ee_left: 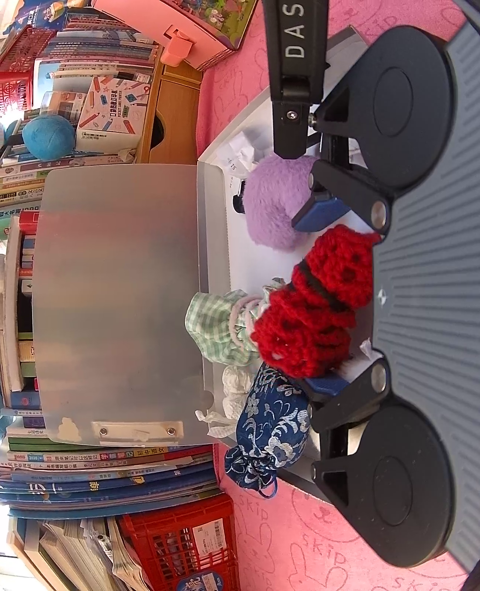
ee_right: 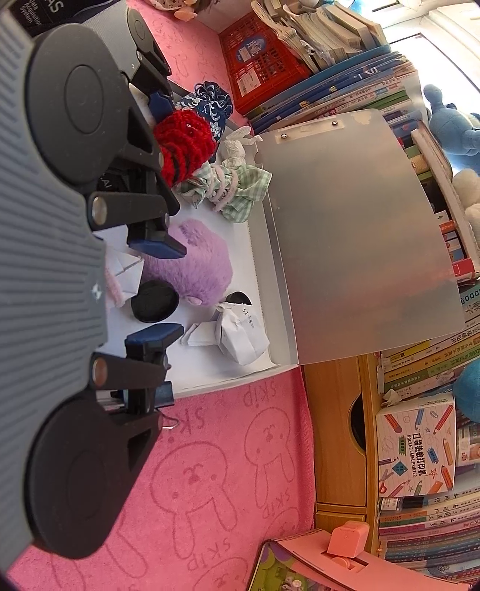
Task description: Organize objects
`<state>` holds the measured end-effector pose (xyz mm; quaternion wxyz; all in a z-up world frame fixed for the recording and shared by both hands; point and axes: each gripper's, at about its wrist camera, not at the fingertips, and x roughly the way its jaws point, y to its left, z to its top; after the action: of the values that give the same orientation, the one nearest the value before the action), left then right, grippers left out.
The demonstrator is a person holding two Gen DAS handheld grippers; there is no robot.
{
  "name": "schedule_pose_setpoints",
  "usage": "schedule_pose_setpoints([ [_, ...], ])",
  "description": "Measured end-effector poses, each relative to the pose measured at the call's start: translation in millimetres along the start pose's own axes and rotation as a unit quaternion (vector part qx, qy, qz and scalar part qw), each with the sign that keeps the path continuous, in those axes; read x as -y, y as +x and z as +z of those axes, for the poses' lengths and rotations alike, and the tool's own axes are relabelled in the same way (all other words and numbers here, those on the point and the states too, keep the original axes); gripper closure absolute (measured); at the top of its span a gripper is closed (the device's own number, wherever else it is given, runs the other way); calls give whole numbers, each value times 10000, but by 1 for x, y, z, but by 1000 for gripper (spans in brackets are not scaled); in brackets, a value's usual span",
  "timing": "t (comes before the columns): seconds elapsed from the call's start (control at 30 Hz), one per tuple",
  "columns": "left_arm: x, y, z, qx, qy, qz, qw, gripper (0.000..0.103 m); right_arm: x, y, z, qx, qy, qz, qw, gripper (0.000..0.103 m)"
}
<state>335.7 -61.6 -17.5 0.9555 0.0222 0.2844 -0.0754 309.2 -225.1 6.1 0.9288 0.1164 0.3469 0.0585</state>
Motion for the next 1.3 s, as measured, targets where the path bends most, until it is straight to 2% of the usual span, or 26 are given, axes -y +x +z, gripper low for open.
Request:
schedule_pose_setpoints([
  [0.37,0,-32,5,187,-52,33,9998,9,-2,-31,0,301,-123,-144,9994,36],
  [0.6,6,-63,5,411,98,227,9988,2,-3,-55,-5,526,-251,-278,9979,27],
  [1.0,5,-115,-4,598,3,83,9982,0,-8,-103,-17,779,-288,-242,9963,15],
  [1.3,-3,-143,-19,518,-54,214,9984,0,-16,-123,-38,791,-415,-106,9959,0],
])
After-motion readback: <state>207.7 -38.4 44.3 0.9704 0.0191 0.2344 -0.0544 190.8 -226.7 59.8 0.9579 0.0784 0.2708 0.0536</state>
